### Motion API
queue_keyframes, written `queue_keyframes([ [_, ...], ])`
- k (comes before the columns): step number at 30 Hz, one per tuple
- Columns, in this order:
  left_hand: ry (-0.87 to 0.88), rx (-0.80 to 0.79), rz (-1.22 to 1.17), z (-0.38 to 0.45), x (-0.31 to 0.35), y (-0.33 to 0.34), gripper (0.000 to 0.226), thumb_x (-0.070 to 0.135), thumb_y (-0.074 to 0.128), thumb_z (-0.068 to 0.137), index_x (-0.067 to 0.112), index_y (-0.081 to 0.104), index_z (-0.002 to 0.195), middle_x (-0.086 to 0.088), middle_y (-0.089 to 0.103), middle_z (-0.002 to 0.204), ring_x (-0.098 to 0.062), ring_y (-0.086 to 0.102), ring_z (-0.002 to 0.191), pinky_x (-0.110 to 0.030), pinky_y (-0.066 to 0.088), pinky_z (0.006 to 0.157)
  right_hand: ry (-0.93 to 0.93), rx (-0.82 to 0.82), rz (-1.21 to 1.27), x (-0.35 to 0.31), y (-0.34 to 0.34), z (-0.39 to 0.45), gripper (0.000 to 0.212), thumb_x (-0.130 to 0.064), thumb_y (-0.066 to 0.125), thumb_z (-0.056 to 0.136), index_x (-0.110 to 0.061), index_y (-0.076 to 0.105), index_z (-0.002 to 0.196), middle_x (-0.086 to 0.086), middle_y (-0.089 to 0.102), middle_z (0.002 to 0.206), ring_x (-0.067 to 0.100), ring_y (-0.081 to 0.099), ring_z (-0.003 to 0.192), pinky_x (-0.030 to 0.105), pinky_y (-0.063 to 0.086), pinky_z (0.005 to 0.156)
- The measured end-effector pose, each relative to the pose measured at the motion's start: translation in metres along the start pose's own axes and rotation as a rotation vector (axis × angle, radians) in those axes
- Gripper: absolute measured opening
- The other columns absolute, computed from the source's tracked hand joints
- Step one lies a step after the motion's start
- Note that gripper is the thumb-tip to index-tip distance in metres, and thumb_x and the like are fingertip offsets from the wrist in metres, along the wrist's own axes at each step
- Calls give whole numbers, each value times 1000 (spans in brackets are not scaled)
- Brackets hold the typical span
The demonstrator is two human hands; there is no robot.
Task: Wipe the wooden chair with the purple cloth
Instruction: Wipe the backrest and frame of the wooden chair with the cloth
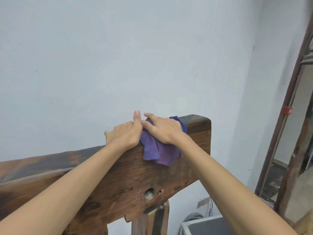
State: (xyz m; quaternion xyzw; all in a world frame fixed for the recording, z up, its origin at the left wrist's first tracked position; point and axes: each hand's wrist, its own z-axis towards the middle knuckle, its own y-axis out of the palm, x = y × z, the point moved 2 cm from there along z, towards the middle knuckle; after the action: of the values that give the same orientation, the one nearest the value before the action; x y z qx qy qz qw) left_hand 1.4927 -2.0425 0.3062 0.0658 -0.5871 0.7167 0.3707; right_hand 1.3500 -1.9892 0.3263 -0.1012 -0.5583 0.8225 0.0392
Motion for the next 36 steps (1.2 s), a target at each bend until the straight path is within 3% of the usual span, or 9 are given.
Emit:
queue_keyframes([
  [4, -93, -13, -208, -4, -7, -13, 95, 66, -11, 92, 20, 69, 116, -5, 67, 125, -30, 53, 123, -51, 26, 107, -201, 129, 9, -14, 10, -36, 67, -67, 23, 98, -39, 26, 159, -4, 43, 160, 21, 37, 149, 45, 31, 117],
  [7, -31, -61, -313, -6, -19, -18, 89, 65, -5, 97, 24, 71, 121, -2, 63, 135, -28, 50, 130, -47, 24, 116, -62, 117, -11, 4, 4, -22, 67, -69, 23, 98, -38, 34, 156, 5, 55, 151, 27, 45, 143, 45, 35, 111],
  [13, 14, -93, -370, 5, -39, -9, 79, 59, -2, 101, 24, 61, 136, -4, 55, 146, -27, 46, 135, -43, 25, 117, 233, -232, -2, 28, -5, 60, 67, -62, 16, 99, -30, 47, 150, 3, 43, 160, 29, 43, 143, 48, 27, 112],
  [16, -41, -125, -387, 12, -42, -5, 73, 59, -1, 100, 26, 32, 156, -10, 37, 159, -30, 33, 146, -44, 20, 120, 298, -297, 12, 8, 11, 90, 69, -55, 19, 98, -21, 45, 152, 7, 38, 163, 30, 38, 147, 48, 24, 120],
  [20, -40, -101, -377, 13, -43, -3, 63, 53, 0, 102, 29, 11, 160, -10, 20, 165, -31, 17, 151, -45, 11, 121, 141, -392, -56, -51, 30, 102, 65, -62, 28, 92, -30, 53, 143, -1, 49, 155, 26, 46, 141, 46, 32, 116],
  [24, -94, -41, -380, 9, -45, -4, 70, 64, 3, 98, 30, 9, 159, -15, 26, 159, -33, 22, 146, -49, 17, 116, -94, -503, -70, -91, 38, 87, 34, -45, 32, 104, -32, 55, 126, -3, 55, 144, 23, 48, 138, 48, 32, 118],
  [27, -114, -26, -417, 1, -49, -3, 86, 81, 1, 86, 34, 9, 158, -19, 32, 156, -36, 32, 143, -51, 22, 113, -132, -404, -56, -93, 24, 60, 31, -46, 30, 104, -33, 55, 115, -4, 60, 140, 24, 53, 132, 47, 37, 111],
  [31, -6, -98, -575, -10, -50, -13, 115, 94, -1, 66, 27, 28, 154, -4, 44, 153, -24, 41, 141, -46, 26, 118, -179, -127, 23, -80, 13, 12, 56, -56, 15, 100, -41, 58, 133, -1, 63, 138, 29, 58, 128, 45, 41, 103],
  [36, 19, -165, -557, -14, -48, -17, 108, 96, 8, 69, 28, 62, 132, -3, 60, 140, -24, 50, 133, -48, 30, 116, -212, 462, -80, -35, 40, -50, 57, -59, 19, 104, -40, 42, 153, 8, 30, 166, 25, 40, 146, 43, 32, 116],
])
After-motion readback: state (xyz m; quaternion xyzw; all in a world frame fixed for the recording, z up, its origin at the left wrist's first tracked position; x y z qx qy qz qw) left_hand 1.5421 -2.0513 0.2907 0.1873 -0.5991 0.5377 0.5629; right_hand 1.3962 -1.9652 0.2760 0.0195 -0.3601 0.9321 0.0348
